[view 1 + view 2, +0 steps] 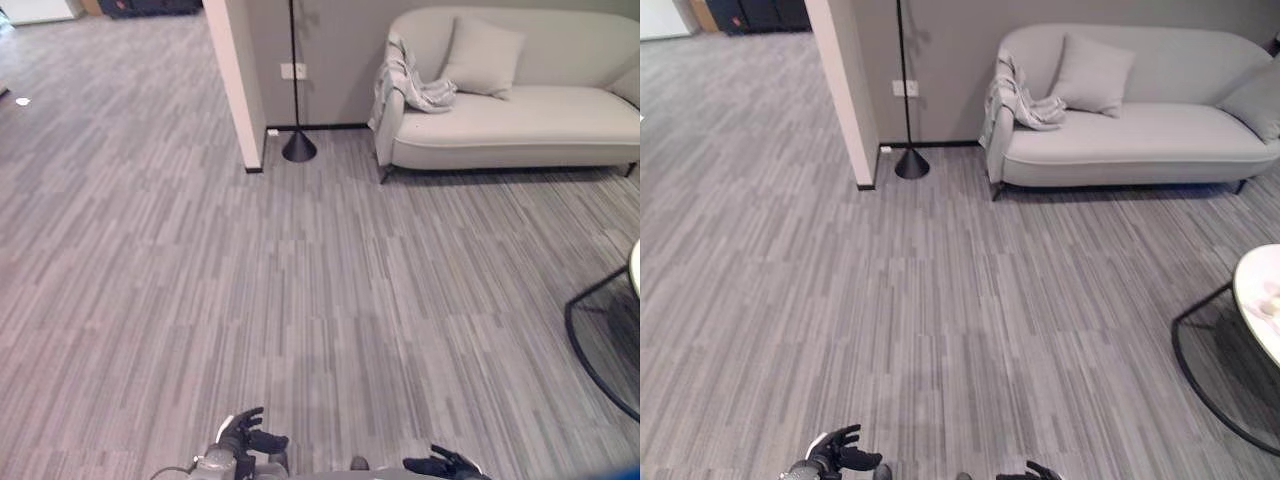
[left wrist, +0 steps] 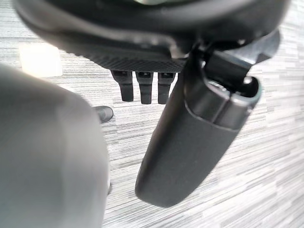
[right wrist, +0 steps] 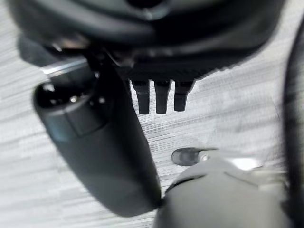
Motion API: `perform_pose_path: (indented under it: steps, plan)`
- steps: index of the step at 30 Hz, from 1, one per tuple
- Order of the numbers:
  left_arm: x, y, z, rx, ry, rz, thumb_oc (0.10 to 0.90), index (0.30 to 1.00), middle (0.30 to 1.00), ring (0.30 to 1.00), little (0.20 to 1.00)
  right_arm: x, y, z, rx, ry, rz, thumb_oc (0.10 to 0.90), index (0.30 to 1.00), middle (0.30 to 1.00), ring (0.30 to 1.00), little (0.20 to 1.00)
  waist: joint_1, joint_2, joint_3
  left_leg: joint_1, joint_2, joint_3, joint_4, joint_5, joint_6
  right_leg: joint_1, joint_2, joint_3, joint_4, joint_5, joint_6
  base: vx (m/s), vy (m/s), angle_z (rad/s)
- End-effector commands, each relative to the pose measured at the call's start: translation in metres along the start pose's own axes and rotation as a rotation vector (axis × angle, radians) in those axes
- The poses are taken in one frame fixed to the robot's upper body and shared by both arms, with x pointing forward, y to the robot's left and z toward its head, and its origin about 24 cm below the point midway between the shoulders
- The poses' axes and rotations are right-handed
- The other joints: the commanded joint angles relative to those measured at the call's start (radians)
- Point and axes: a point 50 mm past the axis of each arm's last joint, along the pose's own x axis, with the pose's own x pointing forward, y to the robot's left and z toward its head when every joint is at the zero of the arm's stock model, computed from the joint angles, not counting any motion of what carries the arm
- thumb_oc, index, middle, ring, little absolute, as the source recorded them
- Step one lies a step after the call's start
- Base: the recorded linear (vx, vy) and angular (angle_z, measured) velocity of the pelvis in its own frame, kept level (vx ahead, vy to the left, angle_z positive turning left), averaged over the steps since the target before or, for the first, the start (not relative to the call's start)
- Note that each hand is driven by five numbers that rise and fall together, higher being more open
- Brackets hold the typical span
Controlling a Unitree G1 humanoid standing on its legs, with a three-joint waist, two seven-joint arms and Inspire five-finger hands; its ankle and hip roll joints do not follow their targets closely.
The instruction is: Hang the clothes on the sofa on the clothes rack.
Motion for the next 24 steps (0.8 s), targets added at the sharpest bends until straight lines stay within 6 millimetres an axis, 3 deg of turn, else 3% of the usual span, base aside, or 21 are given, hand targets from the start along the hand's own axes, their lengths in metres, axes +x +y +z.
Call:
perform_pose_path:
  steps: [1,2,3,6,8,9,12,14,15,16,17,18,19,20,21,22,24]
  plan:
    - [-0.004,-0.001,-0.022,-0.004,0.063,0.016,0.800,0.900,0.900,0.900,0.900,0.001,-0.008,0.009,-0.140,-0.024,-0.038,0.800,0.900,0.900,0.900,0.900,0.014,-0.005,0.068,-0.124,-0.033,-0.094,0.185,-0.014,0.035,0.016,-0.007,0.007,-0.004,-0.039,0.054,0.17,-0.032,0.01]
    - [-0.008,0.000,-0.035,-0.018,0.104,0.021,0.800,0.900,0.900,0.900,0.900,0.000,-0.011,0.001,-0.170,0.010,-0.040,0.800,0.900,0.900,0.900,0.900,0.032,-0.001,0.063,-0.179,-0.066,-0.075,0.123,-0.035,0.045,0.028,-0.007,0.019,-0.010,-0.056,0.060,0.25,0.023,0.06]
    - [-0.011,0.000,-0.044,-0.016,0.131,0.022,0.800,0.900,0.900,0.900,0.900,0.000,-0.012,-0.003,-0.175,0.022,-0.037,0.800,0.900,0.900,0.900,0.900,0.045,0.004,0.058,-0.170,-0.074,-0.061,0.046,-0.042,0.052,0.039,-0.007,0.026,-0.013,-0.069,0.065,0.35,0.042,0.05]
    - [-0.018,-0.004,-0.066,-0.003,0.205,0.008,0.800,0.900,0.900,0.900,0.900,0.000,-0.015,-0.006,-0.186,0.033,-0.031,0.800,0.900,0.900,0.900,0.900,0.083,0.038,0.045,-0.203,-0.088,-0.074,-0.151,0.055,0.053,0.079,0.024,0.043,-0.014,-0.115,0.059,0.30,0.053,-0.11]
    - [-0.020,-0.005,-0.072,0.005,0.222,0.002,0.800,0.900,0.900,0.900,0.900,0.000,-0.017,-0.007,-0.189,0.040,-0.037,0.800,0.900,0.900,0.900,0.900,0.097,0.045,0.045,-0.226,-0.102,-0.081,-0.212,0.076,0.052,0.100,0.033,0.058,-0.010,-0.137,0.055,0.35,0.046,-0.18]
    - [-0.021,-0.007,-0.075,0.016,0.230,-0.007,0.800,0.900,0.900,0.900,0.900,0.000,-0.020,-0.007,-0.208,0.044,-0.047,0.800,0.900,0.900,0.900,0.900,0.119,0.045,0.041,-0.254,-0.116,-0.093,-0.274,0.100,0.042,0.135,0.038,0.085,0.009,-0.178,0.048,0.57,0.079,-0.41]
    - [-0.021,-0.006,-0.075,0.023,0.229,-0.003,0.800,0.900,0.900,0.900,0.900,-0.001,-0.020,-0.010,-0.340,0.052,-0.042,0.800,0.900,0.900,0.900,0.900,0.142,0.038,0.019,-0.244,-0.110,-0.074,-0.267,0.143,0.067,0.180,0.031,0.110,0.053,-0.223,0.052,0.53,0.109,-0.61]
    - [-0.021,-0.005,-0.073,0.031,0.218,0.000,0.800,0.900,0.900,0.900,0.900,0.000,-0.020,-0.007,-0.386,0.036,-0.051,0.800,0.900,0.900,0.900,0.900,0.147,0.022,0.004,-0.252,-0.118,-0.072,-0.238,0.140,0.075,0.186,0.013,0.115,0.084,-0.225,0.063,0.40,0.123,-0.48]
    - [-0.017,-0.005,-0.063,0.042,0.178,0.009,0.800,0.900,0.900,0.900,0.900,0.000,-0.019,-0.006,-0.449,0.028,-0.049,0.800,0.900,0.900,0.900,0.900,0.153,-0.003,-0.014,-0.240,-0.135,-0.063,-0.203,0.111,0.103,0.168,-0.018,0.104,0.172,-0.193,0.102,0.30,0.086,-0.44]
    - [-0.017,-0.005,-0.063,0.042,0.178,0.010,0.800,0.900,0.900,0.900,0.900,0.000,-0.019,-0.006,-0.449,0.028,-0.049,0.800,0.900,0.900,0.900,0.900,0.154,-0.004,-0.014,-0.240,-0.136,-0.061,-0.202,0.110,0.103,0.168,-0.019,0.105,0.174,-0.195,0.103,0.41,0.141,-0.56]
    - [-0.014,-0.004,-0.054,0.048,0.142,0.015,0.800,0.900,0.900,0.900,0.900,0.000,-0.017,-0.004,-0.486,0.020,-0.038,0.800,0.900,0.900,0.900,0.900,0.155,-0.016,-0.016,-0.213,-0.147,-0.048,-0.203,0.090,0.118,0.140,-0.037,0.098,0.257,-0.144,0.132,0.22,0.126,-0.50]
    - [-0.010,-0.003,-0.038,0.059,0.084,0.015,0.800,0.900,0.900,0.900,0.900,0.001,-0.016,0.005,-0.541,-0.006,-0.033,0.800,0.900,0.900,0.900,0.900,0.152,-0.016,-0.012,-0.187,-0.147,-0.037,-0.209,0.071,0.134,0.068,-0.052,0.094,0.404,-0.039,0.165,0.39,0.277,-0.53]
    - [-0.003,-0.001,-0.006,0.102,-0.024,0.025,0.800,0.900,0.900,0.900,0.900,0.002,-0.012,0.021,-0.665,-0.059,-0.045,0.800,0.900,0.900,0.900,0.900,0.124,0.001,0.007,-0.102,-0.155,-0.026,-0.232,0.032,0.163,-0.048,-0.092,0.042,0.638,0.108,0.206,0.27,0.223,-0.38]
    - [-0.003,-0.002,-0.005,0.102,-0.024,0.025,0.800,0.900,0.900,0.900,0.900,0.002,-0.012,0.021,-0.666,-0.059,-0.045,0.800,0.900,0.900,0.900,0.900,0.125,0.004,0.006,-0.104,-0.152,-0.026,-0.232,0.033,0.163,-0.050,-0.089,0.043,0.636,0.111,0.205,0.36,0.315,-0.22]
    - [0.002,-0.002,0.020,0.169,-0.090,0.031,0.800,0.900,0.900,0.900,0.900,0.002,-0.012,0.034,-0.707,-0.098,-0.068,0.800,0.900,0.900,0.900,0.900,0.086,0.033,0.021,-0.015,-0.145,-0.024,-0.263,0.004,0.183,-0.129,-0.110,-0.004,0.771,0.157,0.194,0.30,0.229,0.07]
    - [0.003,-0.006,0.028,0.196,-0.108,0.023,0.800,0.900,0.900,0.900,0.900,0.003,-0.011,0.039,-0.692,-0.111,-0.069,0.800,0.900,0.900,0.900,0.900,0.068,0.049,0.028,0.025,-0.137,-0.035,-0.279,-0.005,0.188,-0.174,-0.107,-0.016,0.825,0.142,0.185,0.44,0.260,0.26]
    - [0.006,-0.008,0.050,0.230,-0.172,0.022,0.800,0.900,0.900,0.900,0.900,0.003,-0.016,0.037,-0.590,-0.095,-0.070,0.800,0.900,0.900,0.900,0.900,0.033,0.057,0.032,0.099,-0.141,-0.056,-0.311,-0.016,0.184,-0.233,-0.107,-0.028,0.814,0.080,0.168,0.43,0.067,0.32]
